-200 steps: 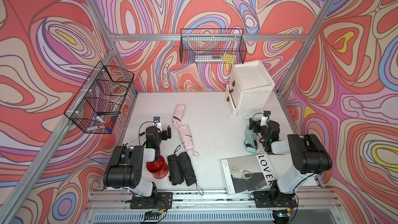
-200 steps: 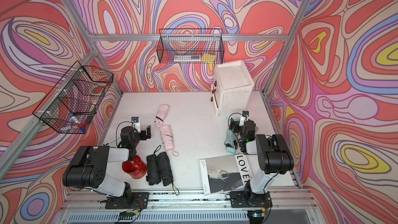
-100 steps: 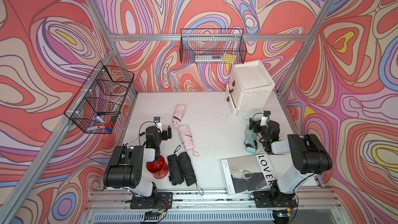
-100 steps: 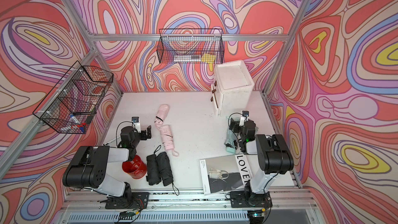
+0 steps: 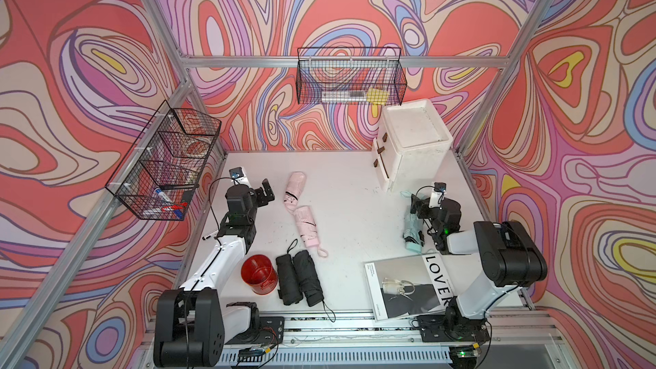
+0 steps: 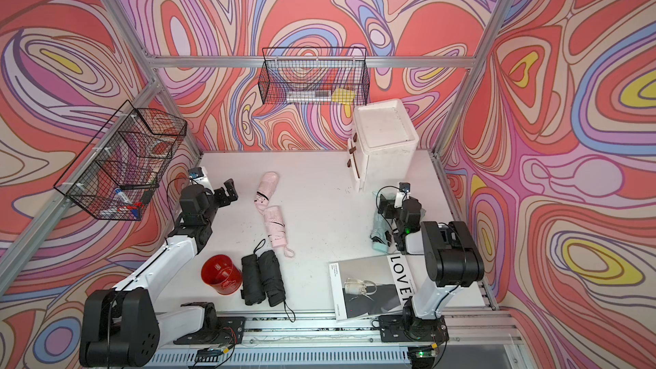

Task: Place the umbrella in the drawer by color
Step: Adjust the storage box at the center of the board.

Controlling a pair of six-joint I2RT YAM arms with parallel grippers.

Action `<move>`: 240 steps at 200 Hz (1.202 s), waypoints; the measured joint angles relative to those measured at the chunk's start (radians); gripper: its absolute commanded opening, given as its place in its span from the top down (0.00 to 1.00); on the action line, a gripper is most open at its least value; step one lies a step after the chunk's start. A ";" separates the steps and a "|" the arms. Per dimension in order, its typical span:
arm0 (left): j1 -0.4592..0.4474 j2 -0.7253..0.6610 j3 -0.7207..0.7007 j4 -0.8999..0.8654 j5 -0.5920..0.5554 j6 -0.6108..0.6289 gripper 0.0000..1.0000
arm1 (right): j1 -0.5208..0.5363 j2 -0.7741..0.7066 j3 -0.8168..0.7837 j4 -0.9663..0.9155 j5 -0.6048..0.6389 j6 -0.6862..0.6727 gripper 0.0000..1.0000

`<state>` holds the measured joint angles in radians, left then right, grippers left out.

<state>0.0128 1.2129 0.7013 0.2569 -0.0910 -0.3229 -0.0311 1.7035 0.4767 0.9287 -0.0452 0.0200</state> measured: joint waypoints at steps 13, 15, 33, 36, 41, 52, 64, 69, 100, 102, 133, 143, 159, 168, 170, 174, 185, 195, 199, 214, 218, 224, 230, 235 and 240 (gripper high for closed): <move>0.000 0.001 0.046 -0.104 -0.005 -0.056 0.01 | 0.000 0.000 0.000 0.000 0.000 0.000 0.02; 0.000 0.001 0.051 -0.115 -0.005 -0.062 0.01 | 0.000 0.000 0.000 0.000 0.000 0.000 0.02; 0.000 -0.010 0.067 -0.190 0.017 -0.110 0.01 | 0.000 0.000 0.000 0.000 0.001 0.000 0.02; 0.000 -0.015 0.064 -0.200 0.021 -0.119 0.01 | 0.000 0.000 0.000 0.000 0.002 0.000 0.02; 0.000 -0.027 0.055 -0.208 0.027 -0.132 0.01 | 0.000 0.000 0.000 0.000 0.004 0.001 0.02; 0.000 -0.055 0.024 -0.203 0.047 -0.156 0.01 | 0.000 0.000 0.000 0.000 0.007 0.001 0.02; 0.000 -0.079 -0.012 -0.190 0.083 -0.177 0.01 | 0.000 0.000 0.000 0.000 0.011 0.001 0.02; 0.000 -0.079 -0.017 -0.189 0.105 -0.184 0.01 | 0.000 0.000 0.000 0.000 0.012 0.001 0.02; 0.000 -0.028 -0.011 -0.168 0.206 -0.222 0.01 | 0.005 -0.091 0.005 -0.127 0.069 0.025 0.02; 0.000 -0.025 -0.011 -0.167 0.211 -0.225 0.01 | 0.006 -0.103 0.007 -0.143 0.075 0.029 0.02; 0.000 0.007 -0.010 -0.156 0.252 -0.241 0.01 | 0.007 -0.365 0.187 -0.526 0.208 0.138 0.03; -0.002 0.011 -0.008 -0.158 0.260 -0.246 0.01 | 0.007 -0.400 0.305 -0.646 0.251 0.179 0.03; -0.012 0.008 -0.006 -0.160 0.256 -0.250 0.01 | 0.007 -0.396 0.500 -0.810 0.301 0.240 0.03; -0.029 0.002 -0.006 -0.163 0.242 -0.250 0.01 | 0.007 -0.369 0.603 -0.903 0.312 0.278 0.03; -0.032 0.001 -0.006 -0.163 0.238 -0.250 0.01 | 0.006 -0.361 0.631 -0.929 0.314 0.287 0.03; -0.042 -0.002 -0.006 -0.165 0.232 -0.249 0.01 | 0.007 -0.343 0.676 -0.963 0.317 0.306 0.03; -0.073 -0.011 0.005 -0.185 0.207 -0.247 0.01 | 0.007 -0.286 0.799 -1.076 0.322 0.365 0.03; -0.098 -0.018 0.022 -0.210 0.188 -0.246 0.01 | 0.007 -0.223 0.909 -1.183 0.328 0.437 0.04; -0.108 -0.021 0.031 -0.219 0.181 -0.246 0.01 | 0.007 -0.200 0.948 -1.221 0.332 0.464 0.06; -0.134 -0.036 0.060 -0.252 0.158 -0.251 0.01 | 0.007 -0.114 1.077 -1.365 0.337 0.566 0.12; -0.138 -0.040 0.066 -0.259 0.153 -0.254 0.01 | 0.007 -0.096 1.105 -1.398 0.339 0.590 0.13; -0.146 -0.048 0.079 -0.278 0.145 -0.257 0.01 | 0.007 -0.068 1.145 -1.448 0.339 0.626 0.15; -0.153 -0.055 0.090 -0.294 0.137 -0.261 0.01 | 0.007 -0.041 1.183 -1.498 0.342 0.662 0.17; -0.159 -0.061 0.100 -0.309 0.130 -0.264 0.01 | 0.007 -0.019 1.214 -1.539 0.344 0.692 0.20; -0.165 -0.066 0.111 -0.327 0.123 -0.270 0.01 | 0.007 -0.002 1.238 -1.572 0.346 0.717 0.23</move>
<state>-0.1524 1.1473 0.8124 -0.0700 0.0319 -0.5926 -0.0242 1.7012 1.7145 -0.6434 0.3008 0.7372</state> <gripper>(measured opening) 0.992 0.830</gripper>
